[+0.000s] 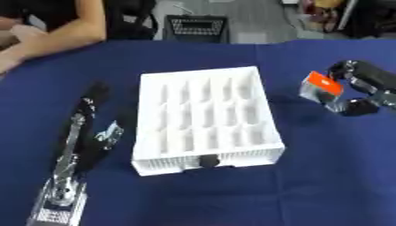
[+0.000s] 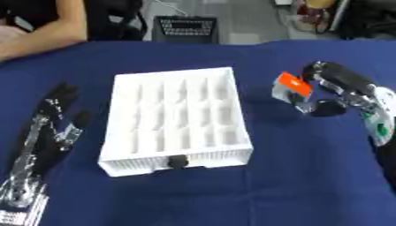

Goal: Pick up objects on the table and place them in the box.

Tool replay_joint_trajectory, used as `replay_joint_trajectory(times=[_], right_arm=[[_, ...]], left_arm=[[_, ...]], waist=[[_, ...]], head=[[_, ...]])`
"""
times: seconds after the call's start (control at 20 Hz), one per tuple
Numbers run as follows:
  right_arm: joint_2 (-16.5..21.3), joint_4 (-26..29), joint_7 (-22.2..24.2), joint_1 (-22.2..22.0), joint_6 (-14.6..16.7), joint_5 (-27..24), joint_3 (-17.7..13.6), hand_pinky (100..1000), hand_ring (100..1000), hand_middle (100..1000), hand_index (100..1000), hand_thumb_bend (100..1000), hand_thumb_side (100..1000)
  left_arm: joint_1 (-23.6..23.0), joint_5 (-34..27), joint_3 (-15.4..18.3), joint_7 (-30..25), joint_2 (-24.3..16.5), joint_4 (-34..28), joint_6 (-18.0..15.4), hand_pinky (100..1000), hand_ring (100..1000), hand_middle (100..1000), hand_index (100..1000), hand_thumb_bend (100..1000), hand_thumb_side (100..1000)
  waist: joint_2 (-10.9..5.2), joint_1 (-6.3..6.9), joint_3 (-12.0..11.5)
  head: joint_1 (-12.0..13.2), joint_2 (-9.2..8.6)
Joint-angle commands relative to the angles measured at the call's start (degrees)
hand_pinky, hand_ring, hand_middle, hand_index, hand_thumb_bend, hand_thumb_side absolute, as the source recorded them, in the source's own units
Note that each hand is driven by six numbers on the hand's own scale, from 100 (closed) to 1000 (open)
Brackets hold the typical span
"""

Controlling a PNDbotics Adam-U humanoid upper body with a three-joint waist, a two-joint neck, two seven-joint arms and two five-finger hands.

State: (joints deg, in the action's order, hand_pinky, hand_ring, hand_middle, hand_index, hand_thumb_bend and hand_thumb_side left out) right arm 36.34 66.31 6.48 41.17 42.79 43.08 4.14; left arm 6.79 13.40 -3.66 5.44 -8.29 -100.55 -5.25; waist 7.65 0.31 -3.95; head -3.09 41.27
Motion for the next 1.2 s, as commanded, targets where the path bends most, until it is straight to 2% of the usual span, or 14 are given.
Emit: replay_joint_trajectory(times=[0.05,0.15,0.35,0.4,0.45,0.5,0.9,0.95,1.0,1.05,1.1,1.15,1.2], right_arm=[[1.8,7.3,2.3,2.7,0.1,-4.8,1.8,764,586,367,500,100,473],[1.3,10.3,4.3,3.7,0.1,-6.8,3.2,763,590,371,503,100,475],[-0.6,12.0,7.7,5.8,0.0,-8.8,4.8,763,591,375,505,100,483],[-1.6,11.5,8.6,6.6,0.1,-8.9,5.2,763,589,372,503,100,484],[-2.8,10.8,9.5,7.2,0.3,-8.8,5.5,763,588,371,503,100,432],[-3.7,10.0,10.2,7.8,0.4,-8.9,5.7,764,586,370,502,100,489],[-13.2,0.6,14.2,11.8,1.8,-6.8,5.1,765,567,369,509,100,526],[-14.2,-0.1,14.6,12.0,1.9,-6.5,5.1,801,638,551,687,100,637],[-15.0,-0.6,15.3,12.1,2.2,-6.0,5.2,838,712,693,796,106,709],[-15.5,-0.8,15.9,12.1,2.7,-5.7,5.3,876,768,776,862,160,760],[-15.8,-0.8,16.6,12.1,3.1,-5.5,5.4,911,813,831,880,173,773],[-16.0,-0.8,17.6,12.0,3.6,-5.2,5.6,956,869,902,965,240,857],[-16.1,-0.7,18.6,11.9,4.0,-5.1,5.7,993,928,967,1000,271,901]], left_arm=[[0.3,-0.2,-0.2,-0.1,-0.6,-0.7,-0.1,1000,929,910,1000,755,679],[0.2,-0.2,-0.2,-0.1,-0.6,-0.7,-0.1,1000,930,910,1000,755,679],[0.2,-0.3,-0.3,-0.2,-0.6,-0.7,-0.1,1000,930,911,1000,754,678],[0.2,-0.3,-0.4,-0.2,-0.6,-0.7,-0.1,1000,930,911,1000,755,678],[0.1,-0.3,-0.4,-0.2,-0.5,-0.7,-0.2,1000,930,911,1000,754,678],[0.1,-0.4,-0.4,-0.3,-0.5,-0.7,-0.2,1000,930,911,1000,754,679],[0.2,-0.6,-0.9,-0.7,-0.2,-0.6,-0.3,1000,931,912,1000,752,682],[0.3,-0.7,-0.9,-0.8,-0.2,-0.6,-0.3,1000,931,912,1000,753,682],[0.2,-0.7,-0.9,-0.8,-0.2,-0.6,-0.3,1000,931,912,1000,753,682],[0.2,-0.7,-0.9,-0.8,-0.2,-0.6,-0.3,1000,931,912,1000,753,683],[0.2,-0.7,-0.9,-0.8,-0.2,-0.6,-0.3,1000,931,912,1000,753,683],[0.2,-0.7,-1.0,-0.8,-0.1,-0.6,-0.3,1000,931,912,1000,753,682],[0.2,-0.7,-1.0,-0.8,-0.1,-0.5,-0.3,1000,931,912,1000,753,682]], waist=[[-1.00,-0.13,0.1],[-1.03,-0.15,0.0],[-1.08,-0.19,-0.3],[-1.09,-0.18,-0.4],[-1.10,-0.17,-0.5],[-1.10,-0.15,-0.6],[-0.97,0.22,-1.3],[-0.93,0.25,-1.3],[-0.91,0.27,-1.4],[-0.89,0.27,-1.4],[-0.88,0.25,-1.5],[-0.88,0.22,-1.5],[-0.89,0.20,-1.5]], head=[[-0.7,-0.46],[-0.9,-0.45],[-1.3,-0.44],[-1.5,-0.44],[-1.6,-0.44],[-1.7,-0.45],[-3.6,-0.81],[-3.9,-0.80],[-4.1,-0.77],[-4.2,-0.73],[-4.2,-0.71],[-4.2,-0.68],[-4.2,-0.67]])
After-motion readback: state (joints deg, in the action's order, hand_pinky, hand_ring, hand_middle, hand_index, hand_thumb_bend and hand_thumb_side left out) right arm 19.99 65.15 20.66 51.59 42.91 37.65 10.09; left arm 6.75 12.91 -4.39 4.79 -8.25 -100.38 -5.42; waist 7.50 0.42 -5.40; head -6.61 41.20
